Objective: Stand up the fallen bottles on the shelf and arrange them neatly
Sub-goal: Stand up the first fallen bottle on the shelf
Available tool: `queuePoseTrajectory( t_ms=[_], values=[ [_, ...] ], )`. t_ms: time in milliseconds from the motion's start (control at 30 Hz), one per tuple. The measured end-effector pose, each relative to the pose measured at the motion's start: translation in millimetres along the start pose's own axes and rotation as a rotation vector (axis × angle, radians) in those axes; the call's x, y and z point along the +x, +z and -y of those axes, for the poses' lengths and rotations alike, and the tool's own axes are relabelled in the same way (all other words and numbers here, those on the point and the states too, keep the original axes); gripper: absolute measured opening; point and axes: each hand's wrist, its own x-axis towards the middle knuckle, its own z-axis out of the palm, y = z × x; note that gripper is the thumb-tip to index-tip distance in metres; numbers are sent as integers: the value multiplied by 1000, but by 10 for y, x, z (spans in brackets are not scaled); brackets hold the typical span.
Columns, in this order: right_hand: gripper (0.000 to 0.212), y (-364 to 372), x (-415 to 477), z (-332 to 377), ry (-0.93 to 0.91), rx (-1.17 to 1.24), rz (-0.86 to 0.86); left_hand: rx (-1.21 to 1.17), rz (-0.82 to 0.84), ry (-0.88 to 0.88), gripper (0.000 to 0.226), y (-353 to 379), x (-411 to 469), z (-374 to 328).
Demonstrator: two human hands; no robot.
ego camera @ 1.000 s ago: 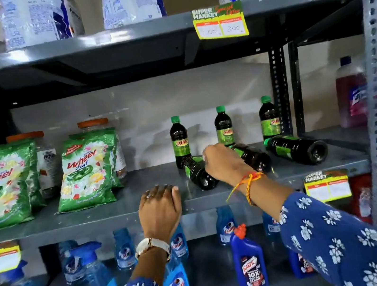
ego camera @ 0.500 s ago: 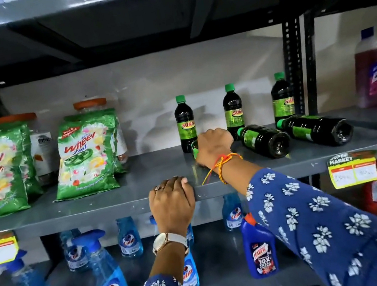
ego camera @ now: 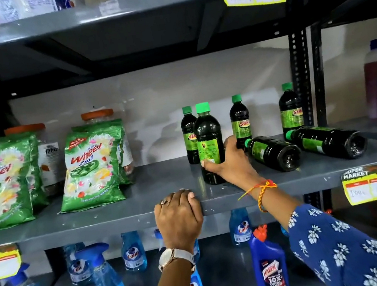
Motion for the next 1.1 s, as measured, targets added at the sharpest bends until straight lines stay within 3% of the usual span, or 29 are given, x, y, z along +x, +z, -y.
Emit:
queuePoseTrajectory(
  t_ms=[233, 400, 567, 700, 900, 1100],
  values=[
    [81, 45, 60, -62, 76, 32, 71, 6, -15, -5, 37, 19, -9, 8],
    [59, 92, 132, -135, 92, 172, 173, 5, -26, -4, 37, 33, -12, 10],
    [74, 108, 137, -142, 90, 288, 203, 1, -43, -6, 38, 46, -19, 20],
    [63, 107, 197, -212, 131, 309, 216, -6, -51, -6, 37, 52, -23, 20],
    [75, 132, 202, -205, 128, 291, 223, -10, -65, -8, 35, 69, -22, 30],
    [61, 131, 224, -234, 156, 331, 216, -16, -70, -7, 36, 73, -21, 29]
  ],
)
